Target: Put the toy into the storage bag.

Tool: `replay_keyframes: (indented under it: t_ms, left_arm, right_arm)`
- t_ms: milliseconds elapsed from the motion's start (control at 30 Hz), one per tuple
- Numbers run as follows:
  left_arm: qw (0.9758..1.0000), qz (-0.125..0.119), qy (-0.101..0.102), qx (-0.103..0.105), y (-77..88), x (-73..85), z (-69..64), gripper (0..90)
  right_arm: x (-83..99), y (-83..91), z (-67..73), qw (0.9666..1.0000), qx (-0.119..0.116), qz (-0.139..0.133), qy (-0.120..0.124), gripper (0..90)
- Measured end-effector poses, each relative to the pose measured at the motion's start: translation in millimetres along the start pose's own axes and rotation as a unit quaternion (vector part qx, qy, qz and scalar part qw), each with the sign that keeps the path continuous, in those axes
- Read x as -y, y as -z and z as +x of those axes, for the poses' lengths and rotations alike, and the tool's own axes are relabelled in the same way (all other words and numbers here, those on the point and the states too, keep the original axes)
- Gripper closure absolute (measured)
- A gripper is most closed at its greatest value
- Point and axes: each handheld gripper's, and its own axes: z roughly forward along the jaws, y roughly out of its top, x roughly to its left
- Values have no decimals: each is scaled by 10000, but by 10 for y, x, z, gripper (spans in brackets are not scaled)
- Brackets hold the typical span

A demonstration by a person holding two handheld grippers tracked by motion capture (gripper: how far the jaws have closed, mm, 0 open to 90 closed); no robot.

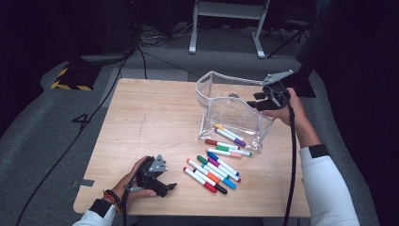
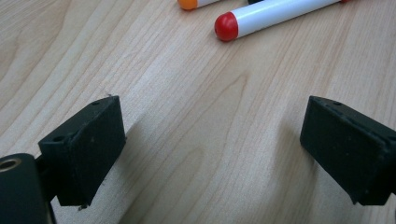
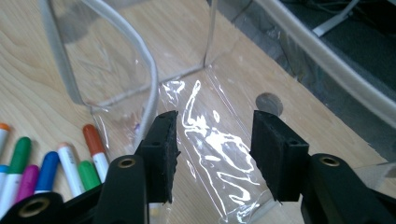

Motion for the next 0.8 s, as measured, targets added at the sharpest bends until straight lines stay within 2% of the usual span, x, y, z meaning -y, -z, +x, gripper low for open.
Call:
replay_keyframes:
  t_ms: [100, 267, 500, 600, 800]
  left_arm:
    - [10000, -1, 3, 0, 0, 0, -1, 70]
    - [10000, -1, 2, -1, 0, 0, 0, 70]
    - [10000, -4, 8, -5, 0, 0, -2, 70]
    - [10000, -2, 11, -8, 0, 1, -3, 70]
    - [10000, -6, 14, -10, 0, 1, -4, 70]
  right_arm:
    - [28, 143, -2, 9995, 19, -317, -34, 492]
    - [107, 461, 56, 9955, -61, -939, -92, 483]
    - [280, 739, 261, 9921, -47, -1247, 115, 465]
    - [371, 801, 341, 9909, -30, -1329, 196, 457]
    - [589, 867, 527, 9888, -153, -1462, 272, 429]
